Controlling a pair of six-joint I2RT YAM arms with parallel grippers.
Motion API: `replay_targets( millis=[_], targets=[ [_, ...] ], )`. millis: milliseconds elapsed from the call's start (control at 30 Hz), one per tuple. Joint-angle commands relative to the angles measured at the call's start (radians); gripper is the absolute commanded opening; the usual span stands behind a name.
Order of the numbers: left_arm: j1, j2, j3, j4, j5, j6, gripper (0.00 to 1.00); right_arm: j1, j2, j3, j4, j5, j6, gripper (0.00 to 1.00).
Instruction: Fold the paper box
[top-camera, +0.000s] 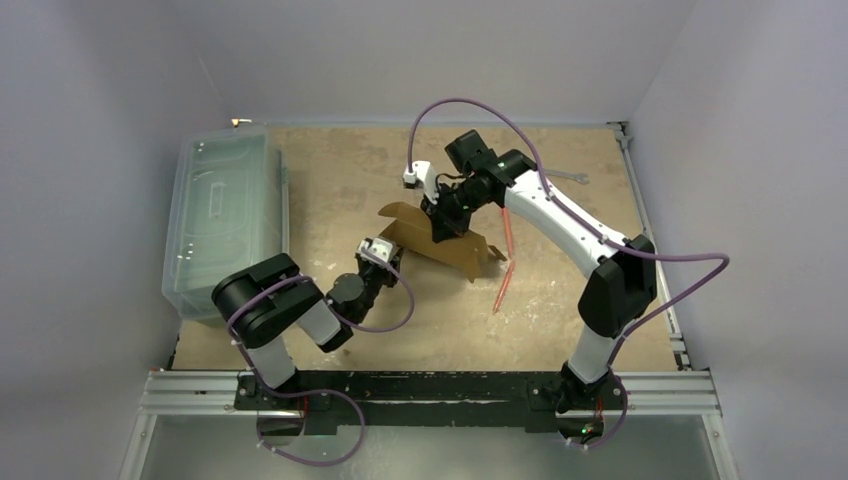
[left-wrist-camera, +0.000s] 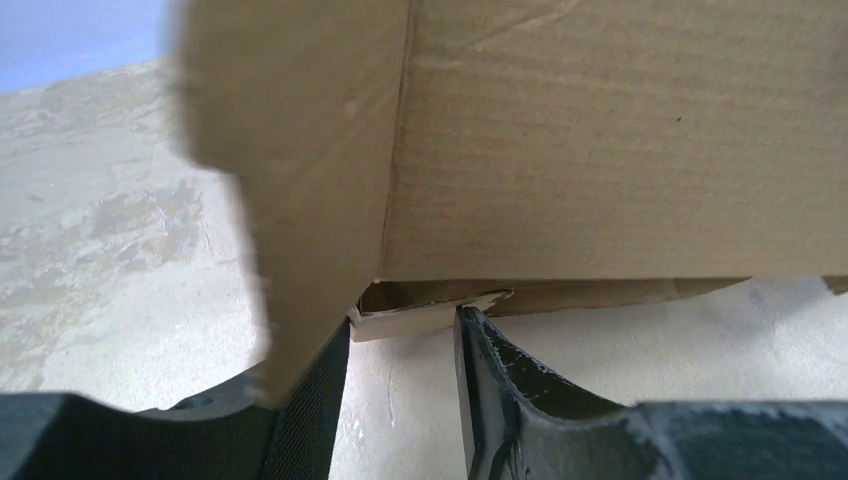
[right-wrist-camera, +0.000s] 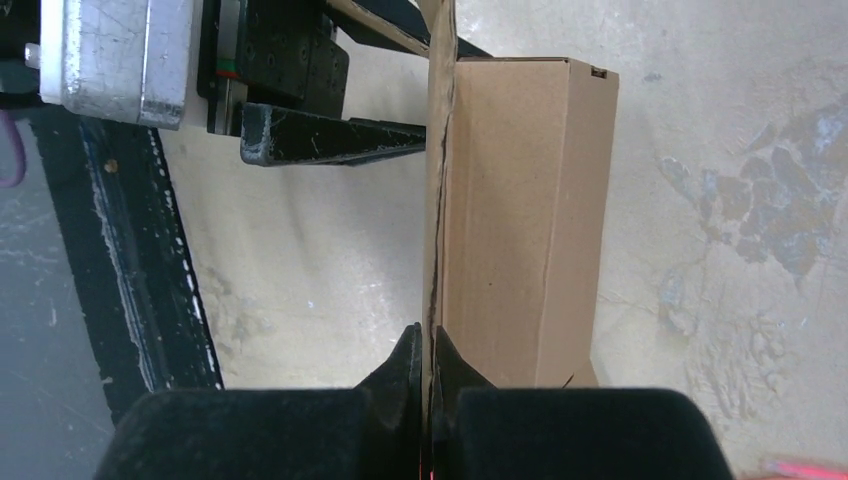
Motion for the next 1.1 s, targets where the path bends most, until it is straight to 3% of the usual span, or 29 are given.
replay_targets(
  millis=[0, 633, 767, 933, 1067],
  targets=[
    [0.002, -0.070, -0.007, 0.284, 0.008, 0.022, 0.40, -0.006, 0.021, 0.066, -0.036, -0.106, 0.025, 0.00],
    [0.001, -0.199, -0.099, 0.256, -0.072, 0.013, 0.09, -0.006, 0.041, 0.099, -0.076, -0.156, 0.042, 0.00],
    [0.002, -0.260, -0.081, 0.133, -0.059, -0.033, 0.01, -0.006, 0.050, 0.105, -0.091, -0.172, 0.040, 0.00],
    [0.002, -0.350, -0.052, -0.072, -0.034, -0.074, 0.00, -0.006, 0.055, 0.111, -0.096, -0.176, 0.039, 0.00],
    [0.001, -0.417, -0.011, -0.264, -0.007, -0.120, 0.00, -0.007, 0.057, 0.126, -0.102, -0.145, 0.023, 0.12]
  ],
)
